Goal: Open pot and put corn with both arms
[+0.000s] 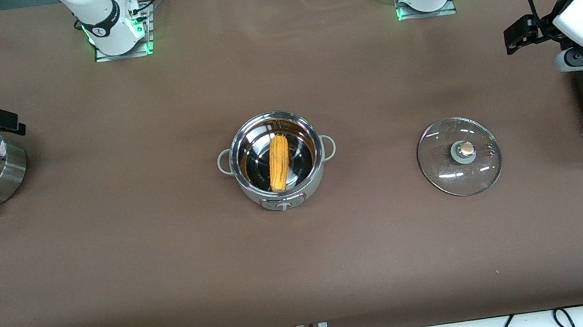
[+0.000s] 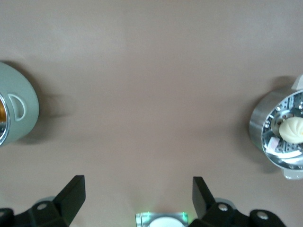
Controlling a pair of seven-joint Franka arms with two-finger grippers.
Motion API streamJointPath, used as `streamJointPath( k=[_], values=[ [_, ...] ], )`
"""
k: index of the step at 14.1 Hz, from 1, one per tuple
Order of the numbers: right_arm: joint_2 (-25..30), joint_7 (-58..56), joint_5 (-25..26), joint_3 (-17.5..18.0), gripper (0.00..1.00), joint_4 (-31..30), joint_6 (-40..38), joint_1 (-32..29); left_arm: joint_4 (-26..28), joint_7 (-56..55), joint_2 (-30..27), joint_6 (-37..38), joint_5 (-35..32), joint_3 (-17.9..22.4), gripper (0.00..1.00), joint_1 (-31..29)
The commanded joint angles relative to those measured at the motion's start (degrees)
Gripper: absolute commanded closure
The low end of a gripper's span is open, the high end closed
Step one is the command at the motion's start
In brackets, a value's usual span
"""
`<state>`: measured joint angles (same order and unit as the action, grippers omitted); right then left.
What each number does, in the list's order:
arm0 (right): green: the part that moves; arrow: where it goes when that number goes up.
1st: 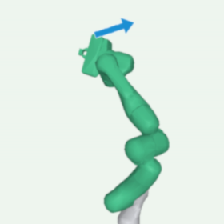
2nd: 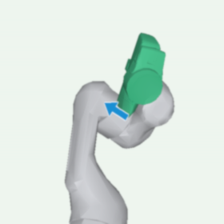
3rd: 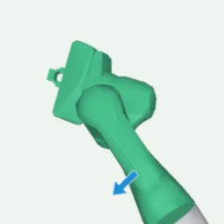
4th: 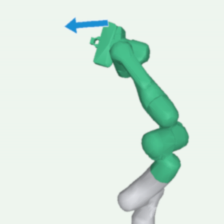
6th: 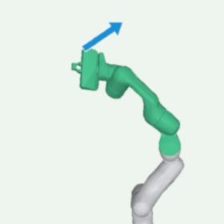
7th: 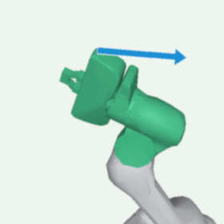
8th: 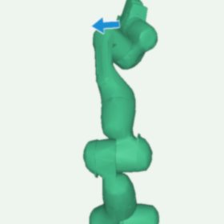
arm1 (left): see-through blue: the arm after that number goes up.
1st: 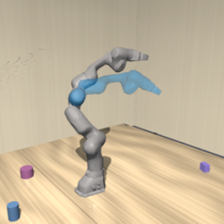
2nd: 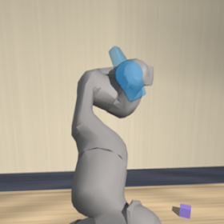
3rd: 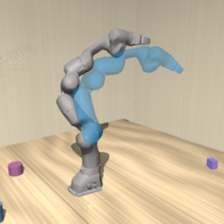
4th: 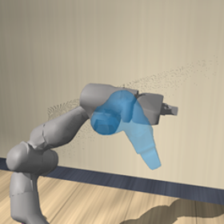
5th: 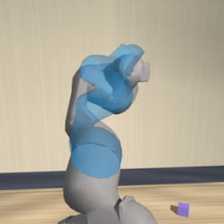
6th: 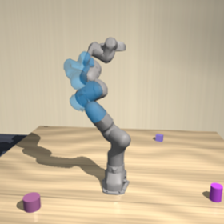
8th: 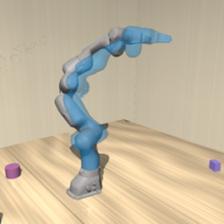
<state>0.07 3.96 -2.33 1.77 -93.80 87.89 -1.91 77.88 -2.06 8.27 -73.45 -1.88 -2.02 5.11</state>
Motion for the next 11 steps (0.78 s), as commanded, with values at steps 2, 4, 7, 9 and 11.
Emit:
streamJointPath(
  k=[2,4,7,9,11],
  values=[
    [7.1,-0.2,3.5,1.0,0.00,-10.0,10.3,-0.4,-1.7,3.7,0.5,-1.7,2.5,0.0,0.00,0.1],
    [6.4,0.3,5.7,1.1,0.00,-9.1,10.0,0.2,-1.8,7.7,0.6,-1.8,2.5,0.2,0.00,-0.4],
    [4.4,-0.1,2.3,0.8,0.00,-6.3,7.7,0.2,-1.8,7.9,1.2,-1.8,5.3,0.2,0.00,-1.0],
    [2.8,-0.2,1.6,0.7,0.00,-3.9,6.5,0.2,-2.0,7.6,1.4,-1.8,5.5,0.2,0.00,-0.9],
    [2.7,0.2,1.6,0.7,0.00,-3.9,6.6,0.2,-2.1,7.7,1.8,-1.9,5.6,0.2,0.00,-1.0]
  ],
)
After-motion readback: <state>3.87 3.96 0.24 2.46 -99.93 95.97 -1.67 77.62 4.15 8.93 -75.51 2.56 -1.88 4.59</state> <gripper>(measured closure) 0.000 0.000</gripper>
